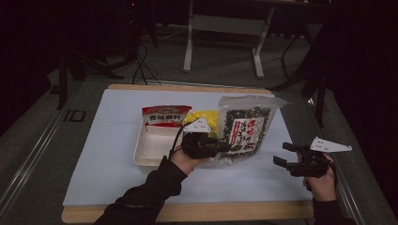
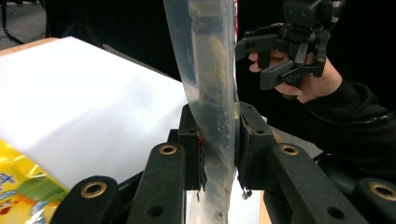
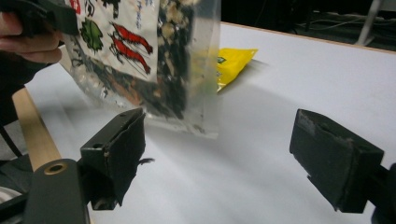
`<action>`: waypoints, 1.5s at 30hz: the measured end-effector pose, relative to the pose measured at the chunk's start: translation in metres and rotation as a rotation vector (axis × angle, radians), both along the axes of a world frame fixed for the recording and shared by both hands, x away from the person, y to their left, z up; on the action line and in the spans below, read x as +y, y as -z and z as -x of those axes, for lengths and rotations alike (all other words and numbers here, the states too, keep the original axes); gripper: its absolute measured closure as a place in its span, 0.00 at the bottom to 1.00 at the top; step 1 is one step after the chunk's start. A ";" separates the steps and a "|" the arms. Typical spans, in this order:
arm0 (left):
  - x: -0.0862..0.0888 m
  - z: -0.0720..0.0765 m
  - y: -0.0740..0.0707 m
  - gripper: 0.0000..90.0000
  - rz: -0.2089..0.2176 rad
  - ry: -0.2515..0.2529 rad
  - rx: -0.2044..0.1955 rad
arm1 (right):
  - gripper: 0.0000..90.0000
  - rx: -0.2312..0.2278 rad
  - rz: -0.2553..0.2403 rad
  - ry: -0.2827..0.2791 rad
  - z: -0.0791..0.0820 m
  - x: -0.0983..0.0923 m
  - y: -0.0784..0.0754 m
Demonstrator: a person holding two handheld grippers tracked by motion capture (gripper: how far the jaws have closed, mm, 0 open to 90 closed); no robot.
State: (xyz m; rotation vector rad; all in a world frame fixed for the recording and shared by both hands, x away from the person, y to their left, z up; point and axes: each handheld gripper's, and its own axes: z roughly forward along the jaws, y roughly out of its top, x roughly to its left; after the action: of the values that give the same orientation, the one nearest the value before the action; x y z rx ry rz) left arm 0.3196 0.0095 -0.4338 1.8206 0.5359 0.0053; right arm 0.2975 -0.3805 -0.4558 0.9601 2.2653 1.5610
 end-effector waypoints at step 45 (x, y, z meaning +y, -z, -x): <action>0.198 0.022 0.009 0.85 0.021 -0.322 -0.114 | 0.17 0.010 0.006 -0.039 -0.008 0.027 0.006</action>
State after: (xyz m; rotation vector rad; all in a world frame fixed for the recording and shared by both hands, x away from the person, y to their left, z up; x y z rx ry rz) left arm 0.2972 0.2071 -0.4431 1.6852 0.7388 0.3186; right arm 0.3051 -0.3538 -0.4614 0.9299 2.3079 1.5676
